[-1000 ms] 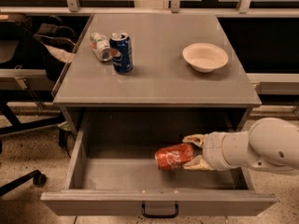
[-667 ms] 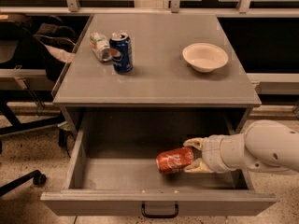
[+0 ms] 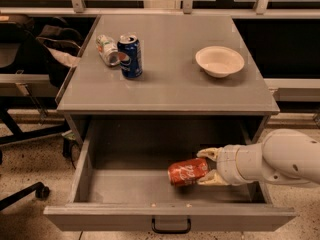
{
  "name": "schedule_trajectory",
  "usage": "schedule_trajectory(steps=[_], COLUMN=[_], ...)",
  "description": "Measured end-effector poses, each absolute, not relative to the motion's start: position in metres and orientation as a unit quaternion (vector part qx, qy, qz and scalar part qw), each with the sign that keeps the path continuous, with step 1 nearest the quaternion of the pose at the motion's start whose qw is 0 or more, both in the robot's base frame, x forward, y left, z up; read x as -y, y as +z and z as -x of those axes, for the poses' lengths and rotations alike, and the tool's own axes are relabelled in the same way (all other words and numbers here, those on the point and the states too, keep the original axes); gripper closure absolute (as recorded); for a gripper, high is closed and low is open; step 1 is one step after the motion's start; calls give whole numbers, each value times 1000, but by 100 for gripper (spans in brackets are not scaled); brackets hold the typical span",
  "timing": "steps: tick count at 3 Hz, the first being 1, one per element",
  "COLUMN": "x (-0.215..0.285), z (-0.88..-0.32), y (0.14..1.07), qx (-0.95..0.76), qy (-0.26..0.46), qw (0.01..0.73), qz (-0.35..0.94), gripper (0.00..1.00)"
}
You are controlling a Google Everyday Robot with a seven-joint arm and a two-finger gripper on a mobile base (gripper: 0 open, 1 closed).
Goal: Place coke can into top drawer
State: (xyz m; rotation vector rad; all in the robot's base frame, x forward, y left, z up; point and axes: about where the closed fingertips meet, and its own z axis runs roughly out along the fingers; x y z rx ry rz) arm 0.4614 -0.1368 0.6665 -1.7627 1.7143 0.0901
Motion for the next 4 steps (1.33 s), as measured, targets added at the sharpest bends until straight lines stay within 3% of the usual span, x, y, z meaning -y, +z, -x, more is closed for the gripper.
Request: schedule_trajectory(steps=[2, 4], x=[137, 137], z=[-461, -461], y=[667, 667], qx=[-657, -657], qy=[35, 34], qw=[334, 334], qz=[675, 675], gripper=[5, 0])
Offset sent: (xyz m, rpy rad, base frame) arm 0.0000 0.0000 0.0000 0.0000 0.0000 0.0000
